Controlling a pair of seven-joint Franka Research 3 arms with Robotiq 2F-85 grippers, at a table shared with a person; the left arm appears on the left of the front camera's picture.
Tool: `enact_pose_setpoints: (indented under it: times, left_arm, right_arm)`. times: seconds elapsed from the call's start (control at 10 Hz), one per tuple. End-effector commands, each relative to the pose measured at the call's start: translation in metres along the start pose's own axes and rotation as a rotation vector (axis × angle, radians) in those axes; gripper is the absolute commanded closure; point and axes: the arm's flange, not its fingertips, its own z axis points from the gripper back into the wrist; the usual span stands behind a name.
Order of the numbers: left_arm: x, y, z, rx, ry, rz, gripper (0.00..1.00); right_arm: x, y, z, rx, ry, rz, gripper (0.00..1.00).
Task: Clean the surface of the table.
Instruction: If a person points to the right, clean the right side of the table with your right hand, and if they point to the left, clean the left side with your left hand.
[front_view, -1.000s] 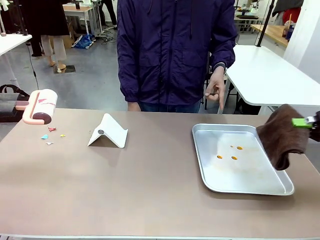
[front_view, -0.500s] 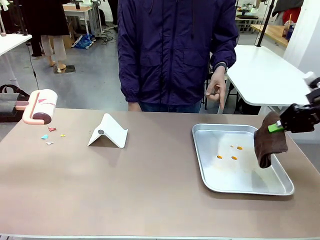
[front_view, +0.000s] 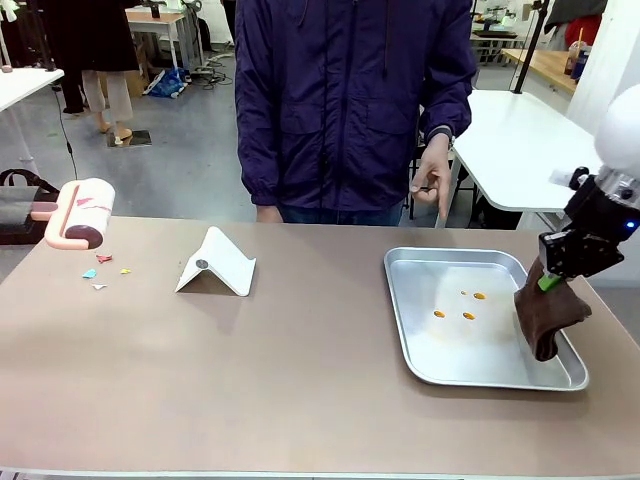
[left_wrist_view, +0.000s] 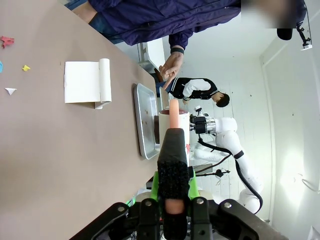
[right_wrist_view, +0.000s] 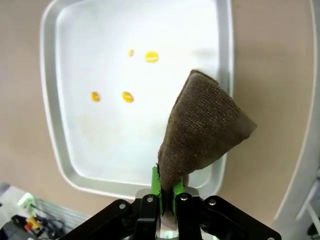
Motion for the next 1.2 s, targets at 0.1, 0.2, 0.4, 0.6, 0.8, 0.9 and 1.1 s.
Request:
enact_pose_setpoints:
  times: [0.1,0.2,0.4,0.6,0.8,0.9,1.1]
  left_arm:
    - [-0.004,-0.004,0.002,-0.01,0.002,-0.013,1.0]
    - [-0.004,-0.004,0.002,-0.01,0.002,-0.013,1.0]
    - [-0.004,-0.004,0.002,-0.01,0.002,-0.013,1.0]
    - [-0.004,-0.004,0.002,-0.01,0.002,-0.013,1.0]
    - [-0.004,-0.004,0.002,-0.01,0.002,-0.013,1.0]
    - [-0.004,-0.004,0.002,-0.01,0.002,-0.013,1.0]
    - [-0.004,-0.004,0.002,-0.01,0.002,-0.013,1.0]
  right_arm:
    - [0.028,0.008,-0.003,-0.085,-0.03,0.032,0.9]
    - [0.038,0.008,-0.009,-0.119,-0.038,0.021,0.9]
    - [0.053,0.011,-0.026,-0.11,-0.058,0.026,0.9]
    - [0.068,0.014,-0.048,-0.081,-0.092,0.008,0.9]
    - [0.079,0.02,-0.072,-0.04,-0.102,0.025,0.9]
    - [0.084,0.023,-0.083,-0.012,-0.088,0.02,0.9]
    - [0.09,0.03,-0.1,0.037,-0.086,0.006,0.9]
